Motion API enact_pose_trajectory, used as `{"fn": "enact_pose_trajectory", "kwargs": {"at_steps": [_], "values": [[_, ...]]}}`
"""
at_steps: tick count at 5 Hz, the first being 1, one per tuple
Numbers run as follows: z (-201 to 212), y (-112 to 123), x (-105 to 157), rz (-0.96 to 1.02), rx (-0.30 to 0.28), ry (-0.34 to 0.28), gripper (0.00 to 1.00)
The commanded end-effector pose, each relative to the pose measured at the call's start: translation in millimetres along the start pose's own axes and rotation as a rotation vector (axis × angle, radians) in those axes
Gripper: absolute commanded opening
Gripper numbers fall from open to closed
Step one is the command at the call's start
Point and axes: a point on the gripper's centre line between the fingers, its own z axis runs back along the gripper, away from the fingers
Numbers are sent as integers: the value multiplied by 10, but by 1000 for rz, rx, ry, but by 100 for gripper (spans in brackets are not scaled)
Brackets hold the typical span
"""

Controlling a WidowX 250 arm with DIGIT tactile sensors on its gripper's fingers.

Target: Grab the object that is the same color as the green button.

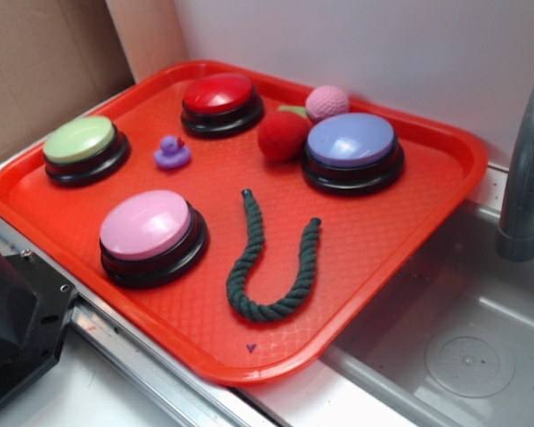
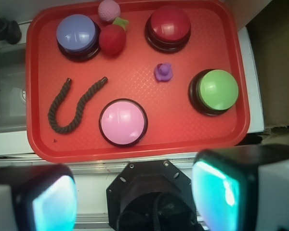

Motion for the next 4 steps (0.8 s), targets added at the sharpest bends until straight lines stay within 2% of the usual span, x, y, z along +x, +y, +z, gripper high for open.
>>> {"fn": "enact_pose_trajectory", "kwargs": {"at_steps": [1, 2, 3, 4], "values": [[0, 0, 0, 0, 0, 0, 100], [-478, -409, 65, -255, 39, 68, 100], [-840, -601, 26, -483, 32, 128, 100], [-1129, -709, -13, -618, 52, 162, 100]]}}
